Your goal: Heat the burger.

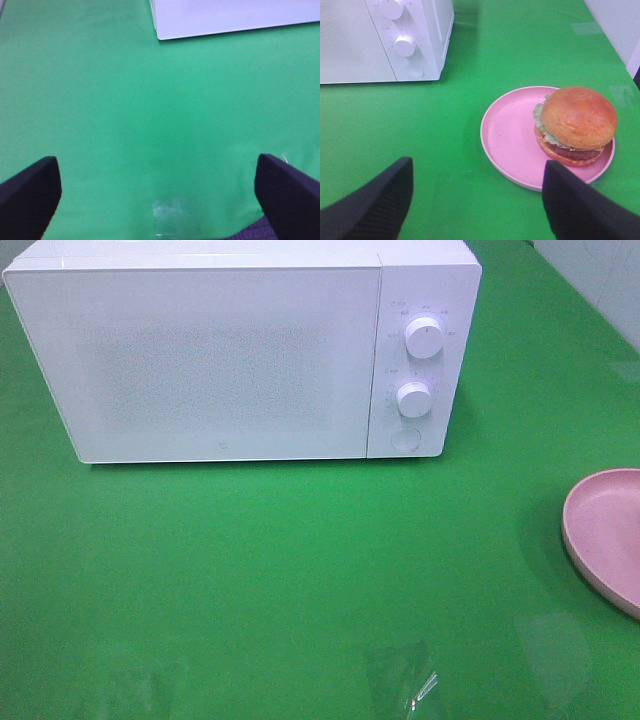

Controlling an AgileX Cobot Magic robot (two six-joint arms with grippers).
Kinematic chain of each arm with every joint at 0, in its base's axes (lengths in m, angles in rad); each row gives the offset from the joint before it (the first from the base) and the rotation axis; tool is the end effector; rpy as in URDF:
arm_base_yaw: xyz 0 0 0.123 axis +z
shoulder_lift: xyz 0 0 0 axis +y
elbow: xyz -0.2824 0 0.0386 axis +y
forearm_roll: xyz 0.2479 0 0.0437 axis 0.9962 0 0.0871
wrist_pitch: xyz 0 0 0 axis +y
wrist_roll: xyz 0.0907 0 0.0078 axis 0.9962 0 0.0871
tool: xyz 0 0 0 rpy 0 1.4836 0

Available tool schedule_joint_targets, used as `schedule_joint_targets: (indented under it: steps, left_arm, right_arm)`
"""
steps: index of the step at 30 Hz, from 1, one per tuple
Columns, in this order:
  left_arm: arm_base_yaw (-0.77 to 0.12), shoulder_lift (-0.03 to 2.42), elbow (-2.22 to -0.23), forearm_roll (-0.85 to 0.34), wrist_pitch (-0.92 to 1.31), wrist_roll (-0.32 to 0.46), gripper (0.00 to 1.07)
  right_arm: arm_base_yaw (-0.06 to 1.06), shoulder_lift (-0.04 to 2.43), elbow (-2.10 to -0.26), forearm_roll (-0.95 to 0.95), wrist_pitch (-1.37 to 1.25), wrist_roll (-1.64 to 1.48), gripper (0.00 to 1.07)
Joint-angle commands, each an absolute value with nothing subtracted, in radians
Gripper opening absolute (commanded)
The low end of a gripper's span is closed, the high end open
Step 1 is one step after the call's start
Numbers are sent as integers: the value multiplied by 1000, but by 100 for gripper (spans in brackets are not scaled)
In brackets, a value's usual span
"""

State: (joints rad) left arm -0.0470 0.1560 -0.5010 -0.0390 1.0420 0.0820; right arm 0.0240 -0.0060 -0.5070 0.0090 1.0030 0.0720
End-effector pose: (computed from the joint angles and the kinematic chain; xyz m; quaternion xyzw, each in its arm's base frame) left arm 0.0199 -0.0040 0.2778 0.0562 0.8848 -0.0114 0.4624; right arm -0.0044 0.0006 0.2838 0.0199 0.8340 0.0309 0.5505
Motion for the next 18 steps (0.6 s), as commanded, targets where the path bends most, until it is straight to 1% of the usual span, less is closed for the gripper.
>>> schedule_joint_targets:
  steps: [1, 6, 18]
  left_arm:
    - [39, 49, -498, -48, 1038, 83, 98]
    - [54, -34, -498, -48, 1037, 83, 98]
    - [54, -30, -498, -49, 1037, 84, 98]
  right_arm:
    - [18, -29, -506, 13, 1001, 58, 71]
    - [18, -29, -506, 13, 1001, 58, 71]
    - [18, -25, -506, 13, 1001, 58, 71]
